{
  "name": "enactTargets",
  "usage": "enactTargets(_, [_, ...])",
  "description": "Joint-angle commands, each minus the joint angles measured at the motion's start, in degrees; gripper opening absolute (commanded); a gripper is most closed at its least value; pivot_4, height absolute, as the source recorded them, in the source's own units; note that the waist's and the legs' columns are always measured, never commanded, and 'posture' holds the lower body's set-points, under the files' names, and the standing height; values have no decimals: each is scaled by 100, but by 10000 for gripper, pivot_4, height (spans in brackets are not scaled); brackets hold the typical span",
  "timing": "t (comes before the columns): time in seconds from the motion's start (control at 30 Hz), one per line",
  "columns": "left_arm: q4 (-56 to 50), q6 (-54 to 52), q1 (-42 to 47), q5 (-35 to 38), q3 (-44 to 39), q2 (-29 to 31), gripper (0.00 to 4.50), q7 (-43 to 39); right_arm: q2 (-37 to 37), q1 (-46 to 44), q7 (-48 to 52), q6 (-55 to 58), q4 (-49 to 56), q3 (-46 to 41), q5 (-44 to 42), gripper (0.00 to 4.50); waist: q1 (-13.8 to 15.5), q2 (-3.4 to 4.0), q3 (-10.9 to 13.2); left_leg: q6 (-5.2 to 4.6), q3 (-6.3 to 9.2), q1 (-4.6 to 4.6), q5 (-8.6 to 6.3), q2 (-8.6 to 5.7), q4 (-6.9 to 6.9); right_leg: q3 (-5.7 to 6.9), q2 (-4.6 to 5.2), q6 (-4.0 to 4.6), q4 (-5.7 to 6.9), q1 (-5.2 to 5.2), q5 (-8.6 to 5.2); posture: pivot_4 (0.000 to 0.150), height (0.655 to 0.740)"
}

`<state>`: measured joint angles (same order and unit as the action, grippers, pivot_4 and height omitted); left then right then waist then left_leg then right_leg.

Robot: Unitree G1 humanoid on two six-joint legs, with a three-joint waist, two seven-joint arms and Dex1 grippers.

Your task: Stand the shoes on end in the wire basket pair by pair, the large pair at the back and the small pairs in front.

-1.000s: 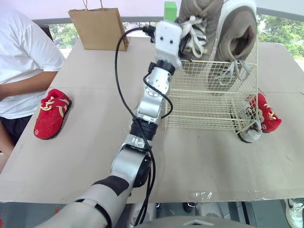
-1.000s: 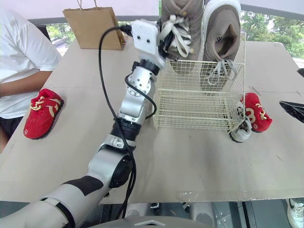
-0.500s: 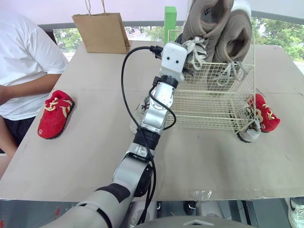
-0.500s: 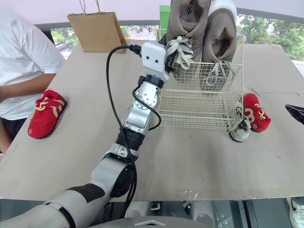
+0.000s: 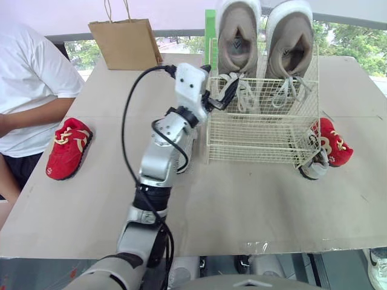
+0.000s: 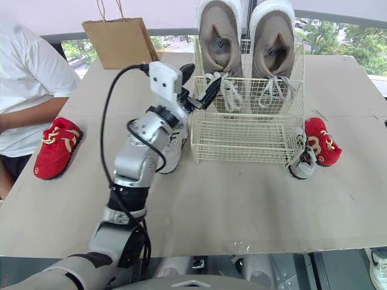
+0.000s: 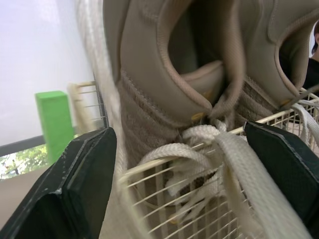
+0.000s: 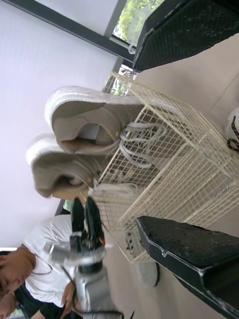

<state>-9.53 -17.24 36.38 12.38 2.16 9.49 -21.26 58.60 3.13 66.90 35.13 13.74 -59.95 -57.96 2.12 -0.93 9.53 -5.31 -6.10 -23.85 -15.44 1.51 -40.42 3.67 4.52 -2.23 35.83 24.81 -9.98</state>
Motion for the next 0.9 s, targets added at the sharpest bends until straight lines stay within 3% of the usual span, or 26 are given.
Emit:
enactTargets(0.03, [-614, 236, -150, 262, -244, 198, 44294, -225, 74, -136, -35, -104, 131, 88, 12, 45000, 4, 0, 0, 0, 1, 0, 0, -1, 0, 0, 0, 0, -1, 0, 0, 1500, 7400])
enactTargets(0.33, [-86, -358, 341, 1360, -1800, 899, 44294, -17, -660, -252, -1359, 192, 1758, 1088, -760, 45000, -26, -1, 2, 5, 5, 2, 2, 5, 0, 5, 0, -4, 1, -1, -2, 1500, 7400])
enactTargets(0.53, [-1030, -1982, -852, 3002, -1947, 1968, 44294, -1330, -946, -455, -1946, 273, 3054, 2800, -1284, 45000, -127, -2, 4, 30, 5, -2, 14, 2, 8, 6, 5, -4, 0, 2, -3, 1500, 7400])
enactTargets(0.73, [-1919, -2397, -2498, 3487, -1985, 2490, 44294, -1730, -1182, -481, -2019, 23, 3275, 4283, -238, 45000, -120, -9, 10, 59, 7, -2, 1, 0, 9, 14, 44, -19, -4, 4, -13, 1500, 7400])
enactTargets(0.9, [-2290, -2346, -3634, 3473, -2104, 2681, 44294, -1882, -1421, -41, -1976, -450, 3223, 4939, 836, 45000, -118, -3, 13, 48, 7, -2, -11, -3, 9, 13, 63, -26, -4, 10, -17, 1500, 7400])
